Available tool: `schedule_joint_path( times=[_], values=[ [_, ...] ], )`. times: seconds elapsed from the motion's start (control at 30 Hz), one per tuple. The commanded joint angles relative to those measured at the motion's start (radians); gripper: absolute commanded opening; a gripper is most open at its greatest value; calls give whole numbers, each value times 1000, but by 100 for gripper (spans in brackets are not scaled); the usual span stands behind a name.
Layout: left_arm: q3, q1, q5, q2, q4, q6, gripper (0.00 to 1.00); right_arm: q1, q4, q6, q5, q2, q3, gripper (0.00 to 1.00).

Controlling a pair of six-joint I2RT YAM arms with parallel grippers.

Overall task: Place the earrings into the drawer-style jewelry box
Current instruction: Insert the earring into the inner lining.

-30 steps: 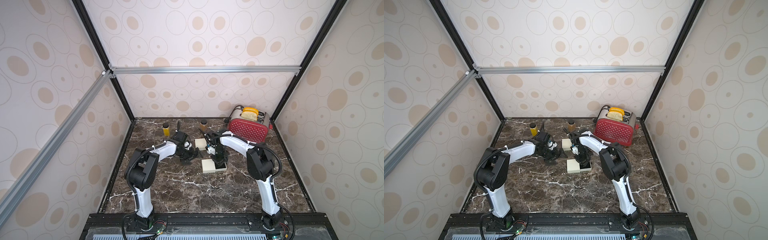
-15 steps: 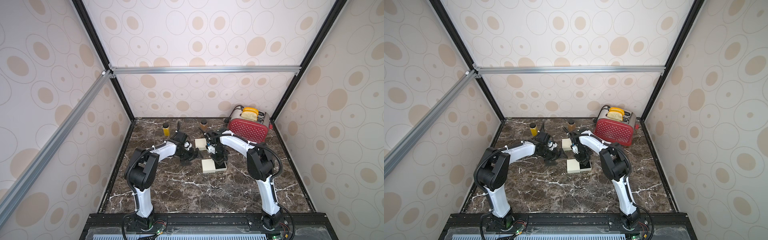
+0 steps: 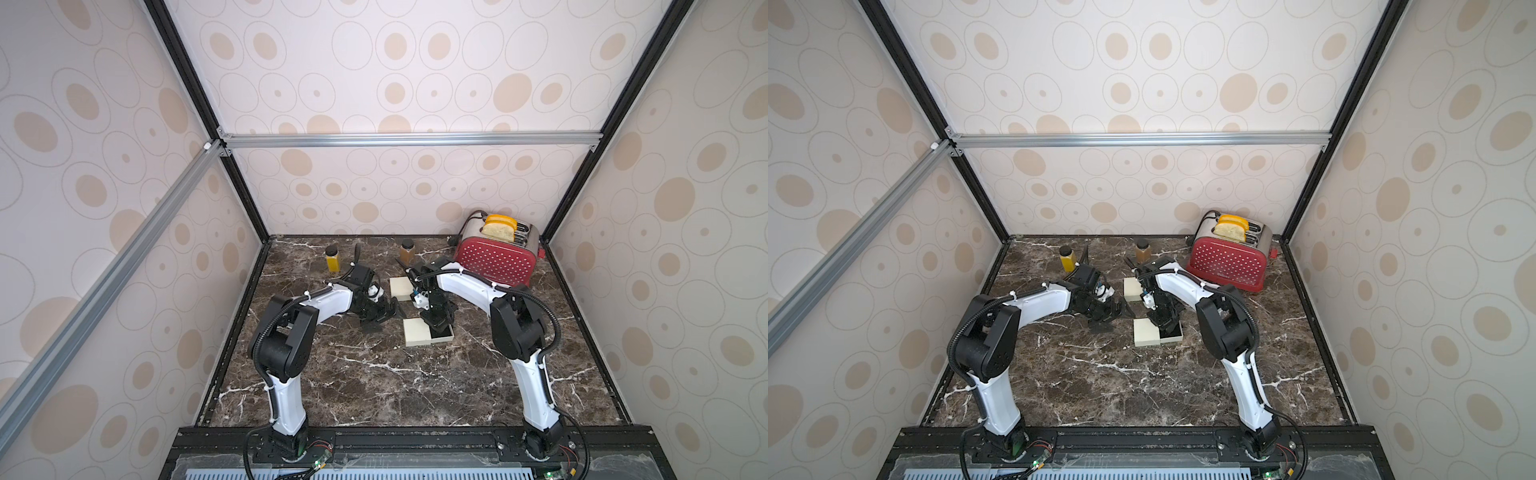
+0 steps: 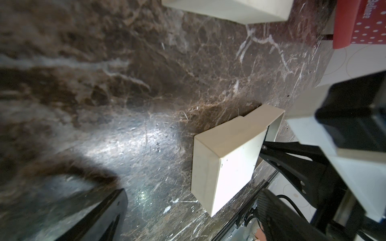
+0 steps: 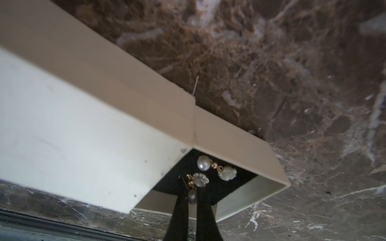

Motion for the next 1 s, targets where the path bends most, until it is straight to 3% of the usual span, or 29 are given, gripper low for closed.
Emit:
schedule_joint_path(
  times=[0.0,0.97],
  values=[
    [0,7,6,-32,-1,18,99,6,-40,0,25,24,14,0],
    [-7,7,9,-40,2,18,99,7,-67,22,58,42,68,0]
  ],
)
